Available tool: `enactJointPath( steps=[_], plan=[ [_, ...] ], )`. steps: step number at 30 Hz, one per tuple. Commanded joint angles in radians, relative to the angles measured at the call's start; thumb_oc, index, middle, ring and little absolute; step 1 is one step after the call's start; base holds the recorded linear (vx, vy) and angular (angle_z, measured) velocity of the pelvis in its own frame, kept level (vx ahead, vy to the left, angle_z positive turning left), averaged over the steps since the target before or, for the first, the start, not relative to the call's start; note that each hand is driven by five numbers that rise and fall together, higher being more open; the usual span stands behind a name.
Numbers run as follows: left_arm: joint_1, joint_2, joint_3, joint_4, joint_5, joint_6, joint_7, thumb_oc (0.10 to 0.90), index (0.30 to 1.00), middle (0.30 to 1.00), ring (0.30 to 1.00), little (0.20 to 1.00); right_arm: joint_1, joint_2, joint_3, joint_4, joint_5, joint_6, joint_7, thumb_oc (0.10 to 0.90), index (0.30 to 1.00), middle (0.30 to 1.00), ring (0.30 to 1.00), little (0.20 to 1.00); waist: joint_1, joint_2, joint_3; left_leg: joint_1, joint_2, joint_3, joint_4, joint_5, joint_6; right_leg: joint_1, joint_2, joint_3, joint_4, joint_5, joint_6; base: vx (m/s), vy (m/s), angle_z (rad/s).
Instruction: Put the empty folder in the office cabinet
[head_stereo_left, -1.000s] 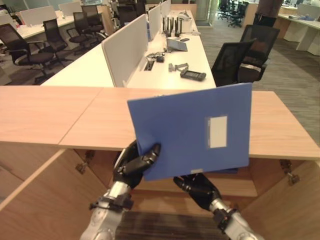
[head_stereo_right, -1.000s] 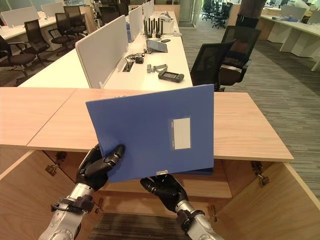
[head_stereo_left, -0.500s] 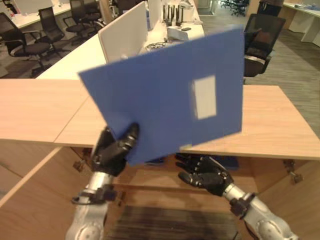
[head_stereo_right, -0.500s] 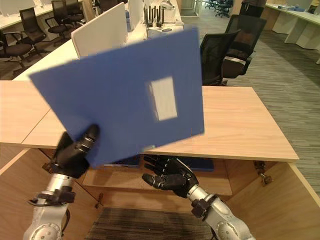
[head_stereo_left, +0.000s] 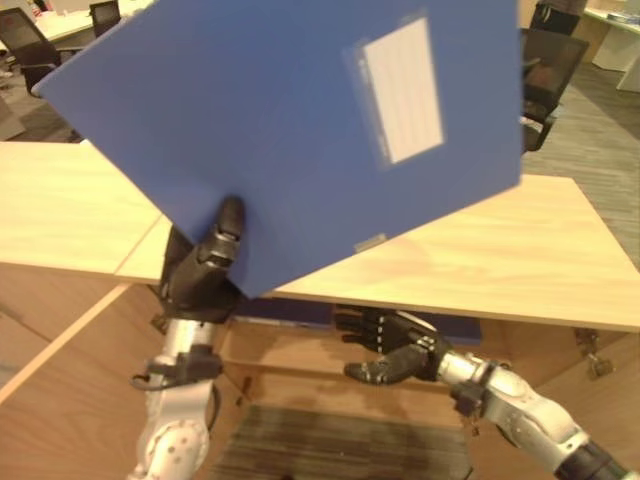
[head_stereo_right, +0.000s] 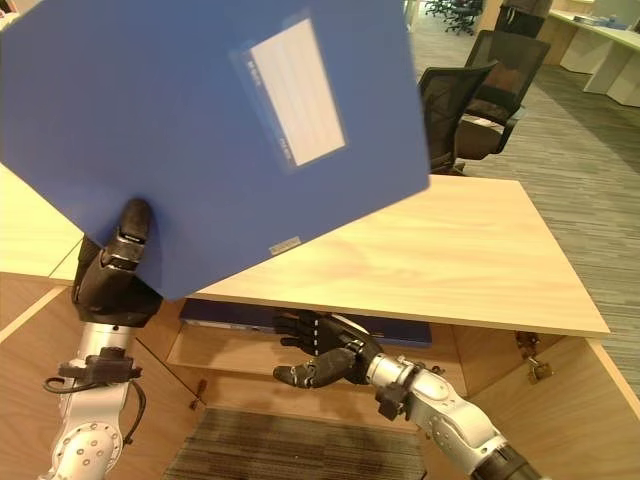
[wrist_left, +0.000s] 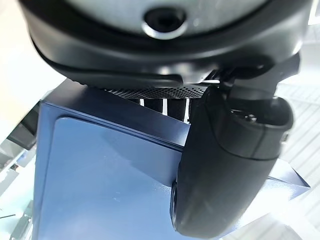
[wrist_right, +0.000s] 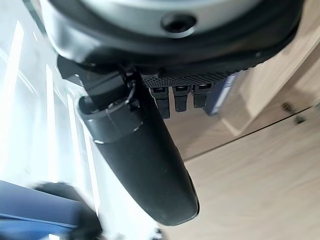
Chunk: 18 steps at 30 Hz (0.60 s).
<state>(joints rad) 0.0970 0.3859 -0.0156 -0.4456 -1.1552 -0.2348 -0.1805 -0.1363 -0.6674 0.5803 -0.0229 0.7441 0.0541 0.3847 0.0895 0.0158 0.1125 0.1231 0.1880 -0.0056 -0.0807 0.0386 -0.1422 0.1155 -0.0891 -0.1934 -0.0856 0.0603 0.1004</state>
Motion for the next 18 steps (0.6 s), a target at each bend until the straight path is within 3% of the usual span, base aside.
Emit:
enactJointPath(
  steps=[1,4,9,14,18],
  plan=[
    [-0.145,0.007,-0.014,-0.092,0.040,-0.100,-0.018,0.400,0.300,0.300,0.300,0.300,-0.141,0.068,0.051,-0.079,-0.019,-0.071,0.041,0.800,0.900,0.900,0.900,0.900,0.012,-0.010,-0.080,-0.030,0.036,-0.059,0.010,0.036,-0.017,0.000,-0.060,0.020,0.102,-0.096,0.063,-0.01,-0.018,0.07],
    [-0.181,-0.003,-0.012,-0.031,0.043,-0.112,-0.001,0.400,0.300,0.300,0.300,0.300,-0.235,0.159,0.138,-0.025,-0.006,-0.068,0.051,0.800,0.900,0.900,0.900,0.900,0.028,-0.013,-0.079,-0.030,0.038,-0.064,0.010,0.037,-0.018,0.002,-0.058,0.019,0.103,-0.098,0.059,0.00,-0.003,0.02],
    [-0.208,-0.009,0.011,0.023,0.047,-0.127,0.016,0.400,0.300,0.300,0.300,0.300,-0.277,0.217,0.168,-0.004,0.000,-0.068,0.052,0.800,0.900,0.900,0.900,0.900,0.036,-0.016,-0.080,-0.033,0.039,-0.066,0.010,0.039,-0.019,0.004,-0.056,0.015,0.103,-0.099,0.058,0.00,0.000,0.04],
    [-0.225,-0.008,0.028,0.073,0.065,-0.134,0.037,0.400,0.300,0.300,0.300,0.300,-0.283,0.241,0.153,-0.045,0.025,-0.081,0.047,0.800,0.900,0.900,0.900,0.900,0.038,-0.015,-0.082,-0.037,0.039,-0.069,0.008,0.045,-0.021,0.004,-0.056,0.010,0.100,-0.099,0.058,0.00,0.000,0.00],
    [-0.227,-0.010,0.033,0.127,0.107,-0.136,0.070,0.400,0.300,0.300,0.300,0.300,-0.269,0.250,0.077,-0.146,0.094,-0.120,0.016,0.800,0.900,0.900,0.900,0.900,0.026,-0.015,-0.084,-0.042,0.037,-0.070,0.004,0.046,-0.024,0.000,-0.058,0.007,0.099,-0.095,0.058,0.00,0.005,0.02]
  ],
)
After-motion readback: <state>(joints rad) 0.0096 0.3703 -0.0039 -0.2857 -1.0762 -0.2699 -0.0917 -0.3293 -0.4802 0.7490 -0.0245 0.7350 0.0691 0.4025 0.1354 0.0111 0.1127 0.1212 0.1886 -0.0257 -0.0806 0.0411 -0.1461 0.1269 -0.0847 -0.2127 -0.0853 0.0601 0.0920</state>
